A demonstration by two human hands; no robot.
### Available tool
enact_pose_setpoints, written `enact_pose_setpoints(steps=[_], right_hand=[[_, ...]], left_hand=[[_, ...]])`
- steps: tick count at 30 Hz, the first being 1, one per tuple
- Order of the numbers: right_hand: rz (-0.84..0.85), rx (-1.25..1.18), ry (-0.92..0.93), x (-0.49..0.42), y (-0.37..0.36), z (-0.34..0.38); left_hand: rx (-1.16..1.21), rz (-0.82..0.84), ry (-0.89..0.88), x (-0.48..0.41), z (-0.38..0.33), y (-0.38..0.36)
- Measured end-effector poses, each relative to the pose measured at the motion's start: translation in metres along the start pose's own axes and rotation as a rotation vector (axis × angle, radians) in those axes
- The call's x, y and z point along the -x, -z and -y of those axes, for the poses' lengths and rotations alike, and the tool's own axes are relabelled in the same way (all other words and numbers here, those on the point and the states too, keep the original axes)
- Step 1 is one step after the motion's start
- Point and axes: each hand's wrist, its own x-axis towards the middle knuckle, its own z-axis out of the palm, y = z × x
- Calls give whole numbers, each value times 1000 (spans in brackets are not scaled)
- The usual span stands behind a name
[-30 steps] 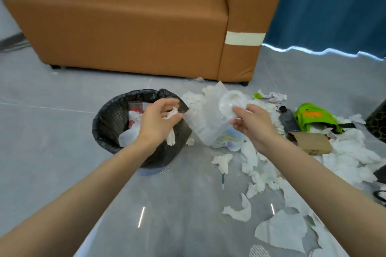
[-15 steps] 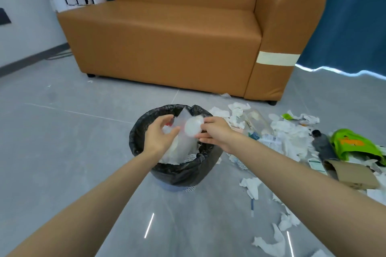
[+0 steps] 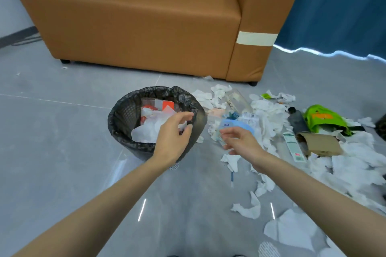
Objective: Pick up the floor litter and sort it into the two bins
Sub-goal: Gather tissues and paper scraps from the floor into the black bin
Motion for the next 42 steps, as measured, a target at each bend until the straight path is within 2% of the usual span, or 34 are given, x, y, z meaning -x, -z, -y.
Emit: enact_pose_setpoints(steps=[5, 11, 16, 22, 25, 30, 34, 38, 42], right_hand=[[-7, 82, -149, 29, 32, -66], [49, 336, -279, 61, 63, -146], [246, 577, -267, 94, 75, -207], [240, 619, -240, 111, 65, -248], [201, 617, -204, 113, 59, -256], [229, 668, -157, 109, 56, -258], [225, 682, -172, 106, 53, -257], [232, 620, -208, 109, 50, -258], [202, 491, -217, 111, 52, -254]], left_hand=[[-67, 189, -70, 27, -4, -58], [-143, 441, -9, 65, 14, -130], [-263, 722, -12, 99, 36, -181], [-483, 977, -156, 122, 52, -210], [-545, 970, -228, 127, 61, -214], [-548, 938, -152, 125, 62, -221], [-623, 968, -165, 126, 65, -222], [-670, 924, -82, 126, 67, -218], [-572, 876, 18, 126, 70, -214]])
